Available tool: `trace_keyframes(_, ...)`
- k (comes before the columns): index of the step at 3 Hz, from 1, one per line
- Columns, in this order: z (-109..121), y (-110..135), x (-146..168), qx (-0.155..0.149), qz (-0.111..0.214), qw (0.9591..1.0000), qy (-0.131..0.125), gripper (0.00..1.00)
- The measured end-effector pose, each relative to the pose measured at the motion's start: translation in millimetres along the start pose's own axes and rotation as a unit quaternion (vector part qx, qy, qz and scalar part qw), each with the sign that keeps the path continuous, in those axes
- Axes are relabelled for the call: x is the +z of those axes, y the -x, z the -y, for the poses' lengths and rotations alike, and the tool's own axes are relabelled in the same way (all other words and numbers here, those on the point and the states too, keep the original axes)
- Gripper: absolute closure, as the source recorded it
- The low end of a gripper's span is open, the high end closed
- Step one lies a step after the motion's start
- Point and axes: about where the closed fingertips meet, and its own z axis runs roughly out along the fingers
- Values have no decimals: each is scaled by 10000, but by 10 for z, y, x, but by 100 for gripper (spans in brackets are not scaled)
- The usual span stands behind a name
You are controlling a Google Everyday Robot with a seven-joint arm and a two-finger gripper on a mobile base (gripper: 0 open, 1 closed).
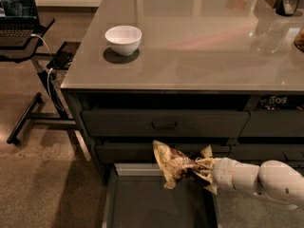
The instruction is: Pick brown chip bag from bottom drawer and place on counter
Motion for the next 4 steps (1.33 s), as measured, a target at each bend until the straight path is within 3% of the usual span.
trace_keyframes(1,143,307,-224,-365,-123,9991,-169,100)
trace_keyframes(2,282,898,-627,-988,-176,9943,-358,100)
trace_keyframes(3,396,1564,-1038,-1613,-109,9858,-457,100)
trace_keyframes(4,513,2146,-1378,-2048,107,9776,-475,100)
